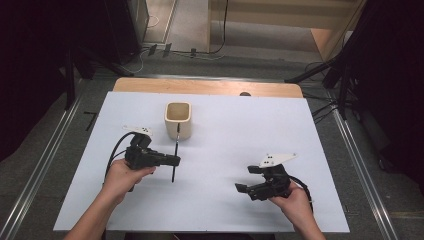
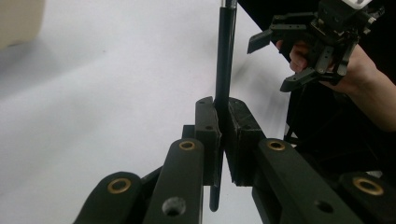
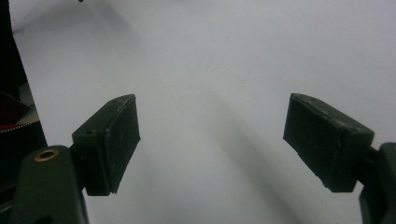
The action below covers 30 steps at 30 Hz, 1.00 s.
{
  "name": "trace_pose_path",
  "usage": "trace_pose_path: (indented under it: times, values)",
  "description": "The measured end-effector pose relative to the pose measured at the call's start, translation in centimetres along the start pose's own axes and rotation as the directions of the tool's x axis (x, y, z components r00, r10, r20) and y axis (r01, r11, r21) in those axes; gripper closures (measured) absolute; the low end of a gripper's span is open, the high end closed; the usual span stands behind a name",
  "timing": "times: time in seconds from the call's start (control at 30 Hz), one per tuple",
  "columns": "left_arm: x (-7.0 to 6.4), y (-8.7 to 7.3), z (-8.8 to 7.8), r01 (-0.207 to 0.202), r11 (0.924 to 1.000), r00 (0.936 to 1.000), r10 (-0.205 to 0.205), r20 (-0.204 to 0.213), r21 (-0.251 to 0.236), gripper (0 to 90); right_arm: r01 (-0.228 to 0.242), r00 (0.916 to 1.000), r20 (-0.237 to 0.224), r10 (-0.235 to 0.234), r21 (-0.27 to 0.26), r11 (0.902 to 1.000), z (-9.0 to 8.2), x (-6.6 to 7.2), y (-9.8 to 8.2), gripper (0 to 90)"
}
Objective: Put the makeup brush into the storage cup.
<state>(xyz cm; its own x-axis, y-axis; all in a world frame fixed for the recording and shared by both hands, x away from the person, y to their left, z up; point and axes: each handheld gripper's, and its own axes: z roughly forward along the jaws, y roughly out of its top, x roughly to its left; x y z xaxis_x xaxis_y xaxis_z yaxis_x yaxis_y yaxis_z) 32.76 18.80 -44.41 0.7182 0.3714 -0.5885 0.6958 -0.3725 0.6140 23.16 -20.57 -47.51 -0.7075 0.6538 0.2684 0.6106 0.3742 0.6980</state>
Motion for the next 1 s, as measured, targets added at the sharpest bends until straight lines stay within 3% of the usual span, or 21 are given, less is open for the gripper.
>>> trace_pose_path:
  times: [0.3,0.6,1.0]
  values:
    - [0.7,0.1,-0.7,0.024,0.9994,0.9996,-0.025,-0.012,-0.024,84.8,-0.008,1.0,0.002,0.008,-0.001,1.0,-0.1,0.0,0.0,19.4]
    - [0.6,0.6,-0.4,-0.004,0.9998,0.9998,0.003,-0.018,-0.019,84.8,-0.005,1.0,0.007,0.005,0.004,1.0,0.2,0.0,0.1,19.5]
    - [0.8,3.2,-0.3,-0.054,0.9979,0.9983,0.053,-0.025,-0.035,84.7,0.005,1.0,-0.005,-0.005,0.015,0.9999,0.4,0.3,0.1,19.5]
